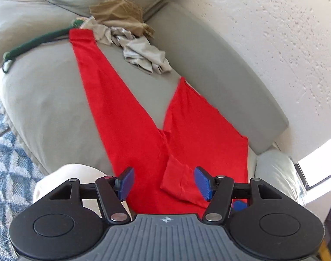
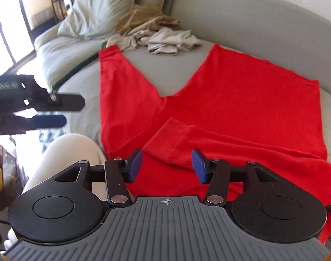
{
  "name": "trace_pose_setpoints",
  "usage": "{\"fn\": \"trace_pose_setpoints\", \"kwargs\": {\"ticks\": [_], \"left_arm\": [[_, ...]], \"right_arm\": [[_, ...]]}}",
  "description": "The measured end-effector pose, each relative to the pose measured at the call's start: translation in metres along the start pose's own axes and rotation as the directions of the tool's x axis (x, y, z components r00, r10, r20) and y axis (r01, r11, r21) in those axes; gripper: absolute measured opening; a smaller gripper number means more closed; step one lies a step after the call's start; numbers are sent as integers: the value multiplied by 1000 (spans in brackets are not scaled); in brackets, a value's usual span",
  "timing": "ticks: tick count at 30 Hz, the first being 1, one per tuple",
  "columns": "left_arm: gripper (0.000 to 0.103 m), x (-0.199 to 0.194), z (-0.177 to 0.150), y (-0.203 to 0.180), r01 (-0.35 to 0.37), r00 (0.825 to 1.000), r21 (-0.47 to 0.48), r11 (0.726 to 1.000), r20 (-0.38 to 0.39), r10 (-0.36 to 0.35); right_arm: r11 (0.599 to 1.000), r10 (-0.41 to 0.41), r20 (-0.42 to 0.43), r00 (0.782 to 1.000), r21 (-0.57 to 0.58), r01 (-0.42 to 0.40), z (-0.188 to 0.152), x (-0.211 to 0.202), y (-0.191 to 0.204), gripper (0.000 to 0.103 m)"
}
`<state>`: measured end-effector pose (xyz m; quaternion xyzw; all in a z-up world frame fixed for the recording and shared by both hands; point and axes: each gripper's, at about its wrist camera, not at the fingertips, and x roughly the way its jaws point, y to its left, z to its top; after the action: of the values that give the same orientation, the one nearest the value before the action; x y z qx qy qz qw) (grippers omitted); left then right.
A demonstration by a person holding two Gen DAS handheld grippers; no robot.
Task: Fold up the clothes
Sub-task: 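Fold the held sleeve across the shirt body with the right gripper and release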
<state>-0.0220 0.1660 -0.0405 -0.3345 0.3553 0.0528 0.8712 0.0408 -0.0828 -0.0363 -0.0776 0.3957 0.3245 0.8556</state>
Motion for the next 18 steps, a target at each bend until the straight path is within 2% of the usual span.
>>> {"fn": "trace_pose_setpoints", "kwargs": {"ticks": [2, 3, 4, 6, 7, 9, 12, 14, 18], "left_arm": [[48, 25, 0, -5, -2, 998, 36, 999, -64, 5], [44, 36, 0, -4, 6, 995, 21, 1000, -100, -4], [44, 45, -2, -3, 16, 991, -6, 1000, -135, -16], [44, 55, -2, -7, 1, 986, 10, 1000, -167, 0], [44, 60, -2, -9, -7, 983, 20, 1000, -182, 10], [45, 68, -2, -15, -29, 982, 78, 997, -185, 43], [45, 82, 3, -13, -27, 977, 69, 997, -210, 41], [43, 91, 7, -12, -19, 972, 65, 998, -232, 33], [43, 110, 15, -10, -5, 962, 59, 998, -273, 21]], "right_arm": [[996, -34, 10, 999, 80, 33, -4, -20, -24, 55], [990, -54, 7, 999, 128, 53, -7, -25, -36, 55], [982, -74, 2, 997, 175, 72, -10, -29, -48, 55], [951, -109, -18, 994, 289, 110, -19, -36, -71, 55], [926, -123, -34, 992, 355, 127, -24, -40, -82, 55], [858, -101, -58, 993, 500, 117, -36, -47, -105, 55], [735, 21, -47, 999, 678, 17, -50, -57, -136, 55], [691, 48, -18, 999, 723, -20, -54, -67, -145, 56], [690, -23, 13, 1000, 724, 7, -54, -97, -152, 60]]}}
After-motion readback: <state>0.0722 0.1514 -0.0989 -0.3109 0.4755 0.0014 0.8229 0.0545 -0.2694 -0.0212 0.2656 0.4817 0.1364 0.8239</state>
